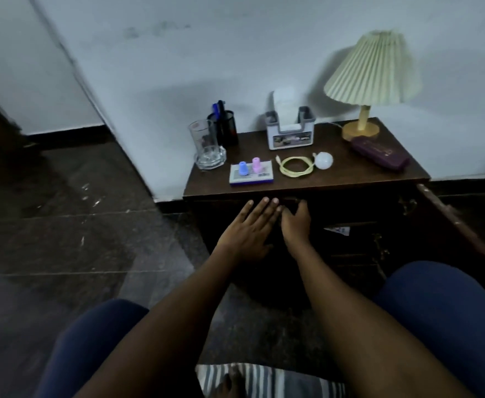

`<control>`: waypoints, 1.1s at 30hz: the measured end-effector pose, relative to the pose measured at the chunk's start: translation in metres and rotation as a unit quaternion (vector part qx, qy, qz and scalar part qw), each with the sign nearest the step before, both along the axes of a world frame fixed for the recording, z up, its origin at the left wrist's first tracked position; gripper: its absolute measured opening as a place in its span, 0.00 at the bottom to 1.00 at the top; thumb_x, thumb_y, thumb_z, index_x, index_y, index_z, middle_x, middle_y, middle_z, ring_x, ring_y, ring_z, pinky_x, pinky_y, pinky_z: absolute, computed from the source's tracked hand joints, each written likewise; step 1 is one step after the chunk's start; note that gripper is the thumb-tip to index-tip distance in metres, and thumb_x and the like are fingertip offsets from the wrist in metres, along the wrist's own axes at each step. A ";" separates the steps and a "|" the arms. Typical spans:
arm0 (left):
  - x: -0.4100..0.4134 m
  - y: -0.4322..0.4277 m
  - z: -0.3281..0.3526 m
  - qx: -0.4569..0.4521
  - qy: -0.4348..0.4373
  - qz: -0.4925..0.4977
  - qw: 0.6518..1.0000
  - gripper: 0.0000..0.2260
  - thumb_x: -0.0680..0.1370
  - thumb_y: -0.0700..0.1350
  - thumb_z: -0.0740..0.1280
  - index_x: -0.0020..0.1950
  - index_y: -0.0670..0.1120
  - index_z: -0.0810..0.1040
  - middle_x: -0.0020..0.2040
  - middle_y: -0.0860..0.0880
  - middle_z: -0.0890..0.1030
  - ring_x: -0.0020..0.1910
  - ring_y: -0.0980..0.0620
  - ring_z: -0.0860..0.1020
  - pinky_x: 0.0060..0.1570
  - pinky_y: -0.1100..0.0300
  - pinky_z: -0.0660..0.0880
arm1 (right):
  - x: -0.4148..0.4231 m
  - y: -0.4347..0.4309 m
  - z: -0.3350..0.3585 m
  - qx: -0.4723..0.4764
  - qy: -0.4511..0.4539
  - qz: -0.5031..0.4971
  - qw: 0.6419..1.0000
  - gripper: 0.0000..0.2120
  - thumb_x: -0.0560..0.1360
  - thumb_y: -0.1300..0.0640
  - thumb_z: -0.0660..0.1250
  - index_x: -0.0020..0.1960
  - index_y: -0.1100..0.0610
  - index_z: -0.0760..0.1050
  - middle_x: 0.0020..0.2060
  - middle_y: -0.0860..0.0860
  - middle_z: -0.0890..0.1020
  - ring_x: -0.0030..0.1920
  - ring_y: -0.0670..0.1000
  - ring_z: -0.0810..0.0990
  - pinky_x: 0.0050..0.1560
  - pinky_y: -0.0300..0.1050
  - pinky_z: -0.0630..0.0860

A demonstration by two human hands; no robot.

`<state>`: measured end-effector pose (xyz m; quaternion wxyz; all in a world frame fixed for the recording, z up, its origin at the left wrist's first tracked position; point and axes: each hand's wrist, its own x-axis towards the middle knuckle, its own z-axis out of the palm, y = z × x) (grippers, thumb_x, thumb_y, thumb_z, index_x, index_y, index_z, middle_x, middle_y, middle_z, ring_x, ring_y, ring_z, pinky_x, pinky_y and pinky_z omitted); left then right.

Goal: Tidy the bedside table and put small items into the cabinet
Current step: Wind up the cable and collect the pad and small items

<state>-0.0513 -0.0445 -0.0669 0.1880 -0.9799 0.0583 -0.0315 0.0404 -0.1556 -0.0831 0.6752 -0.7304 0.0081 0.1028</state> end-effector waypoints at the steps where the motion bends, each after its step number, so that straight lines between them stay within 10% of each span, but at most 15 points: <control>1: -0.003 -0.002 0.003 -0.010 -0.003 -0.002 1.000 0.39 0.81 0.64 0.55 0.84 0.43 0.47 0.84 0.43 0.46 0.83 0.43 0.44 0.81 0.42 0.46 | -0.008 -0.004 -0.006 -0.078 -0.032 -0.010 0.996 0.18 0.77 0.58 0.68 0.67 0.56 0.73 0.65 0.56 0.79 0.69 0.59 0.74 0.70 0.60 0.68; 6: -0.020 -0.003 0.018 -0.071 0.072 -0.051 0.994 0.37 0.83 0.62 0.55 0.84 0.46 0.44 0.85 0.45 0.45 0.83 0.46 0.45 0.81 0.47 0.44 | -0.054 -0.033 -0.040 -0.124 -0.211 0.015 0.969 0.12 0.72 0.60 0.74 0.53 0.60 0.74 0.50 0.60 0.80 0.55 0.64 0.78 0.56 0.61 0.75; 11: -0.024 -0.014 0.049 -0.314 0.143 0.064 0.937 0.28 0.83 0.55 0.50 0.81 0.43 0.63 0.82 0.44 0.61 0.82 0.45 0.55 0.80 0.46 0.48 | -0.085 -0.037 -0.048 -0.133 -0.267 0.074 0.952 0.15 0.71 0.55 0.77 0.47 0.59 0.73 0.45 0.56 0.78 0.47 0.61 0.79 0.45 0.55 0.76; 15: -0.040 -0.014 0.052 -0.203 0.203 0.132 0.949 0.26 0.87 0.55 0.46 0.83 0.45 0.58 0.83 0.43 0.57 0.82 0.38 0.50 0.80 0.42 0.47 | -0.126 -0.026 -0.058 -0.092 -0.306 0.163 0.934 0.17 0.74 0.46 0.69 0.57 0.56 0.76 0.49 0.55 0.81 0.49 0.58 0.82 0.45 0.51 0.79; 22: -0.063 -0.001 0.036 -0.063 0.219 0.215 0.950 0.33 0.83 0.60 0.43 0.83 0.40 0.54 0.84 0.41 0.53 0.83 0.43 0.48 0.80 0.44 0.44 | -0.189 0.018 -0.061 0.083 -0.216 0.125 0.965 0.19 0.75 0.64 0.68 0.66 0.59 0.75 0.59 0.56 0.81 0.61 0.53 0.82 0.60 0.54 0.79; 26: -0.089 0.023 0.030 0.030 0.250 0.254 0.934 0.40 0.82 0.69 0.45 0.83 0.40 0.52 0.84 0.42 0.52 0.83 0.46 0.47 0.80 0.49 0.41 | -0.221 0.034 -0.055 -0.112 -0.252 0.323 0.905 0.25 0.79 0.50 0.58 0.65 0.67 0.77 0.61 0.67 0.80 0.63 0.66 0.78 0.67 0.55 0.69; 33: -0.136 0.048 0.028 0.127 0.241 0.261 0.926 0.45 0.78 0.74 0.43 0.84 0.42 0.47 0.85 0.44 0.46 0.83 0.46 0.39 0.80 0.45 0.37 | -0.263 0.084 -0.050 -0.200 -0.191 0.498 0.822 0.20 0.86 0.63 0.52 0.76 0.69 0.63 0.73 0.65 0.70 0.72 0.64 0.70 0.67 0.50 0.67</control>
